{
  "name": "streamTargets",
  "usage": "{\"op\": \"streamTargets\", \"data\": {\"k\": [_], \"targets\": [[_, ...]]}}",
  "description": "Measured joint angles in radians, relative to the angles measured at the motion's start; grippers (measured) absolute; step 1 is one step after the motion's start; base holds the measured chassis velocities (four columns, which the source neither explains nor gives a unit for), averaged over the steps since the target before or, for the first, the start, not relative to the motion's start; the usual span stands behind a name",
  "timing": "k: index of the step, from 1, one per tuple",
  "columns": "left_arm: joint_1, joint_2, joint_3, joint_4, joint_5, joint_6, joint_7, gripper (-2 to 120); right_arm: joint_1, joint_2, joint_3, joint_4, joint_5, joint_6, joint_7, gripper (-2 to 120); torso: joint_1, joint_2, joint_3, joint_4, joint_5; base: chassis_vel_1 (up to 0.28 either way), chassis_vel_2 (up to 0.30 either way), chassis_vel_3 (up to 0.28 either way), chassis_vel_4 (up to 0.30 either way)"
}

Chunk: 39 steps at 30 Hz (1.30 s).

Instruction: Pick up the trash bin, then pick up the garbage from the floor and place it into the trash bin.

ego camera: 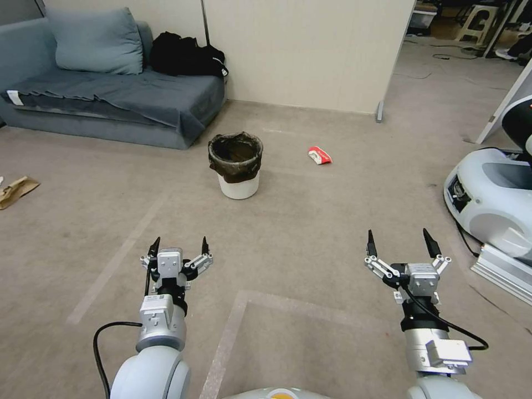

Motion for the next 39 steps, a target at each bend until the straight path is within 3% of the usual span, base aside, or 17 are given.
{"op": "streamTargets", "data": {"k": [27, 29, 31, 39], "targets": [[-0.002, -0.002, 0.001, -0.001, 0.003, 0.002, -0.013, 100, -0.009, 0.0, 0.0, -0.003, 0.008, 0.015, -0.001, 100, 0.0, 0.0, 0.0, -0.0003, -0.0009, -0.265, 0.261, 0.269, -0.27], [-0.002, -0.003, 0.001, -0.002, 0.003, 0.002, -0.014, 100, -0.009, 0.0, 0.0, -0.004, 0.007, 0.016, -0.001, 100, 0.0, 0.0, 0.0, -0.0003, 0.0006, -0.238, 0.266, 0.246, -0.255], [-0.002, -0.004, 0.001, -0.001, 0.004, 0.002, -0.015, 100, -0.008, 0.0, 0.0, -0.005, 0.007, 0.023, -0.002, 100, 0.0, 0.0, 0.0, -0.0002, -0.001, -0.259, 0.255, 0.255, -0.244], [-0.001, -0.005, 0.002, -0.001, 0.004, 0.002, -0.018, 100, 0.003, 0.0, 0.001, -0.016, 0.031, 0.067, -0.003, 100, 0.0, 0.0, 0.0, 0.0, -0.0004, -0.182, 0.186, 0.181, -0.16]]}}
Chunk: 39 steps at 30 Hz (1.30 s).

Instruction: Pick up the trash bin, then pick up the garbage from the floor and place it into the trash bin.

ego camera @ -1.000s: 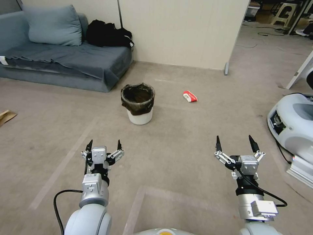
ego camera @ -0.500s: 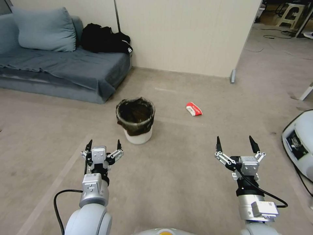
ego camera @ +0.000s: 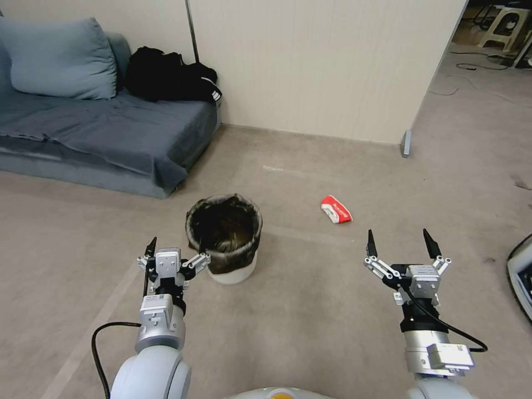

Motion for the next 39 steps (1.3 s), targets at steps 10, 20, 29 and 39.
{"op": "streamTargets", "data": {"k": [10, 20, 29, 39], "targets": [[0.001, 0.0, 0.006, 0.0, -0.004, 0.004, -0.002, 100, -0.001, 0.0, 0.001, -0.004, -0.009, 0.009, 0.0, 100, 0.0, 0.0, 0.0, -0.0001, 0.0003, 0.001, -0.006, -0.004, 0.003], [-0.096, 0.055, -0.005, -0.001, -0.197, 0.098, -0.038, 100, 0.022, 0.0, 0.005, -0.023, -0.024, 0.029, 0.002, 100, 0.0, 0.0, 0.0, -0.0002, 0.0003, 0.0, 0.0, 0.0, 0.0], [-0.341, 0.188, -0.002, 0.188, -0.588, 0.213, -0.119, 100, 0.067, 0.0, 0.012, -0.055, -0.041, 0.054, 0.007, 100, 0.0, 0.0, 0.0, -0.0001, 0.0, 0.0, 0.0, 0.0, 0.0], [-0.514, 0.218, 0.013, 0.354, -0.72, 0.318, -0.249, 99, 0.098, 0.0, -0.007, -0.111, -0.06, 0.048, 0.005, 100, 0.0, 0.0, 0.0, 0.0002, 0.0002, 0.0, 0.0, 0.0, 0.0]]}}
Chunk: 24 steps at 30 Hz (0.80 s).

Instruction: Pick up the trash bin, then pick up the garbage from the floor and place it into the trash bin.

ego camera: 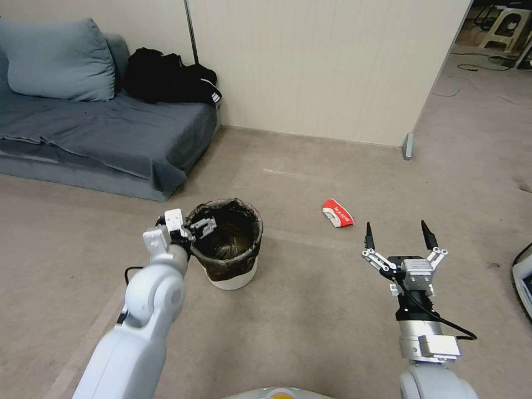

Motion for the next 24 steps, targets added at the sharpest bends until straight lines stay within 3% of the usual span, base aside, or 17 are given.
{"op": "streamTargets", "data": {"k": [5, 10, 17, 24], "targets": [[-0.034, -0.036, 0.01, 0.067, 0.055, 0.005, -0.042, 99, 0.0, 0.0, 0.007, -0.026, -0.001, 0.0, 0.008, 100, 0.0, 0.0, 0.0, -0.0005, 0.0001, 0.0, 0.0, 0.0, 0.0], [-0.04, -0.045, 0.011, 0.091, 0.07, 0.004, -0.054, 99, 0.0, 0.0, 0.007, -0.031, -0.002, 0.0, 0.009, 100, 0.0, 0.0, 0.0, -0.0003, 0.0001, 0.0, 0.0, 0.0, 0.0], [-0.061, -0.057, 0.015, 0.179, 0.07, 0.003, -0.064, 97, -0.006, 0.0, -0.001, -0.034, -0.012, 0.0, 0.014, 100, 0.0, 0.0, 0.0, -0.0003, 0.0001, 0.0, 0.0, 0.0, 0.0], [-0.067, -0.076, 0.018, 0.242, 0.009, 0.022, -0.082, 78, -0.011, 0.0, -0.01, -0.041, -0.014, 0.004, 0.013, 100, 0.0, 0.0, 0.0, -0.0003, 0.0001, 0.0, 0.0, 0.0, 0.0]]}}
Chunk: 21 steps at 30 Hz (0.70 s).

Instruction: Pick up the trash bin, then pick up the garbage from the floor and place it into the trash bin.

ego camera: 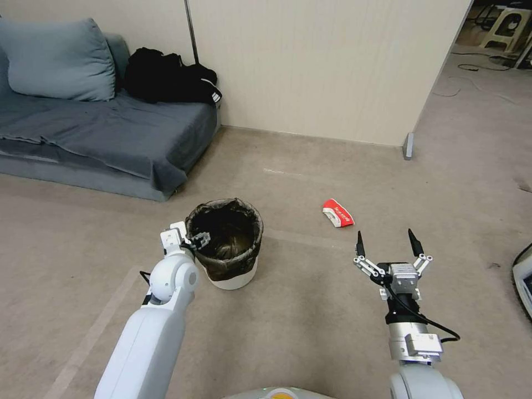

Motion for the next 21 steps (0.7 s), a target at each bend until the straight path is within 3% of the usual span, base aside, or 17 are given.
{"op": "streamTargets", "data": {"k": [2, 4, 5, 9, 14, 21], "targets": [[0.0, -0.007, -0.002, 0.016, -0.026, 0.014, -0.002, 69, -0.004, 0.0, -0.001, -0.004, -0.003, 0.005, 0.0, 100, 0.0, 0.0, 0.0, 0.0001, 0.0001, 0.0, 0.0, 0.0, 0.0], [0.0, -0.007, -0.003, 0.018, -0.033, 0.019, -0.002, 68, -0.004, 0.0, -0.001, -0.005, -0.004, 0.006, 0.0, 100, 0.0, 0.0, 0.0, 0.0, 0.0005, 0.0, 0.0, 0.0, 0.0], [0.0, -0.011, -0.006, 0.024, -0.055, 0.03, -0.009, 60, -0.006, 0.0, -0.002, -0.006, -0.012, 0.009, 0.0, 100, 0.0, 0.0, 0.0, 0.0004, 0.0012, 0.0, 0.0, 0.0, 0.0], [0.003, -0.018, -0.008, 0.026, -0.063, 0.036, -0.014, 51, -0.01, 0.0, -0.006, 0.001, -0.025, 0.0, 0.012, 100, 0.0, 0.001, -0.001, 0.0004, 0.0015, 0.0, 0.0, 0.0, 0.0], [0.01, -0.027, -0.008, 0.022, -0.069, 0.044, -0.029, 27, -0.002, 0.0, 0.001, 0.029, -0.053, -0.031, 0.026, 100, 0.0, 0.001, 0.0, 0.0002, 0.0005, 0.0, 0.0, 0.0, 0.0], [0.015, -0.034, -0.008, 0.017, -0.08, 0.048, -0.049, 5, 0.017, -0.005, 0.012, 0.045, -0.08, -0.044, 0.033, 100, 0.0, 0.0, 0.0, 0.0002, 0.0003, 0.0, 0.0, 0.0, 0.0]]}}
